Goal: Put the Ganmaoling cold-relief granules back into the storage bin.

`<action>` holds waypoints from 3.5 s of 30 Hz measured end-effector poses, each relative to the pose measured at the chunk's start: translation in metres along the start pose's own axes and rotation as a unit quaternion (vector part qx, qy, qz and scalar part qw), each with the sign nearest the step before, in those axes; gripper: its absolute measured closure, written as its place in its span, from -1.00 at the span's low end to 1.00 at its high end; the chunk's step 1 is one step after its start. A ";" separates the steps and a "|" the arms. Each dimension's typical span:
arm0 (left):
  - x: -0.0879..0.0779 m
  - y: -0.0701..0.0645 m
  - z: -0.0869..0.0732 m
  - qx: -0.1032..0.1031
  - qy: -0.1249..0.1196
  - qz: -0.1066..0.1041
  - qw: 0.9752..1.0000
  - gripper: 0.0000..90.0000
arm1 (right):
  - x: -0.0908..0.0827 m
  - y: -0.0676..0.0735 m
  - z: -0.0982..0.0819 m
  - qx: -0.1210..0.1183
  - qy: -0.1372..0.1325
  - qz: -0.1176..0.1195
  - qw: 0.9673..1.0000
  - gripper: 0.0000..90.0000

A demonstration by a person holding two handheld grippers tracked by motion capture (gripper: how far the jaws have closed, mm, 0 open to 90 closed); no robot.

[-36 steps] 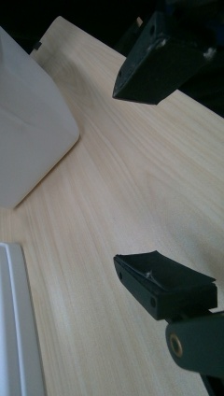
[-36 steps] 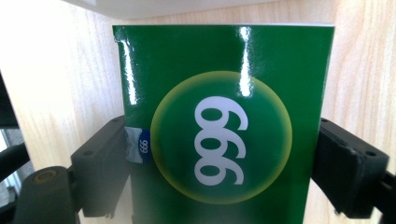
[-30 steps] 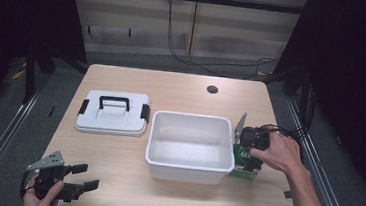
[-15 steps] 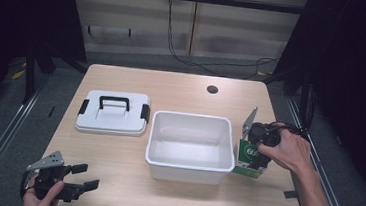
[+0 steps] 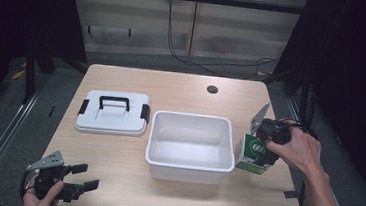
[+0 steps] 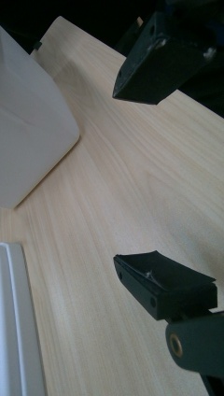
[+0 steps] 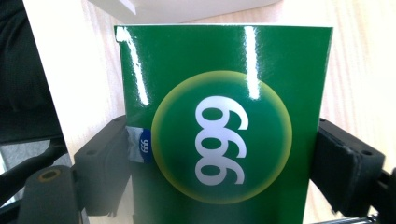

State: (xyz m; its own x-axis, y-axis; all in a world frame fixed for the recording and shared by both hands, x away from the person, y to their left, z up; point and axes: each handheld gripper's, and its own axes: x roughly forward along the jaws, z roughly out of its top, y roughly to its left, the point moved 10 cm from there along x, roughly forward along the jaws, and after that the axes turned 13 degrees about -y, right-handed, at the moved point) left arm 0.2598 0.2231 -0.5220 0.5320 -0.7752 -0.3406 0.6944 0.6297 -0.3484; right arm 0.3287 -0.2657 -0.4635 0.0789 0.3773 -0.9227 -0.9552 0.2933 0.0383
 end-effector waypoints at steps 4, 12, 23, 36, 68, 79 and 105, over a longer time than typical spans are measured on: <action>0.000 0.000 0.000 0.000 0.000 0.001 1.000 -0.62 | -0.008 0.000 -0.001 0.006 -0.012 -0.003 1.000 -0.66; 0.000 0.000 0.000 0.000 0.000 0.001 1.000 -0.62 | -0.021 0.001 -0.001 0.016 -0.027 -0.013 0.999 -0.66; 0.000 0.000 0.000 -0.001 0.000 0.000 1.000 -0.62 | -0.040 0.004 -0.003 0.032 -0.093 -0.017 0.995 -0.66; 0.000 0.000 0.000 0.000 0.001 0.001 1.000 -0.62 | -0.067 0.005 0.001 0.028 -0.190 -0.029 0.981 -0.65; -0.001 -0.001 0.001 0.004 -0.002 0.000 1.000 -0.62 | -0.093 0.012 0.077 -0.029 -0.223 -0.009 0.974 -0.65; -0.001 0.000 0.001 0.005 -0.004 0.004 1.000 -0.62 | -0.081 0.014 0.105 -0.049 -0.205 0.005 0.977 -0.65; -0.002 0.000 0.002 0.003 -0.007 0.002 1.000 -0.62 | -0.044 0.014 0.134 -0.062 -0.125 0.032 0.990 -0.66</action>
State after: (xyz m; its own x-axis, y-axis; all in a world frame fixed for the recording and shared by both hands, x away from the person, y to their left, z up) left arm 0.2602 0.2244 -0.5198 0.5418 -0.7729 -0.3303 0.6947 0.6330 -0.3416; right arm 0.3504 -0.1603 -0.3706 0.0696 0.6012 -0.7960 -0.9869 0.1578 0.0330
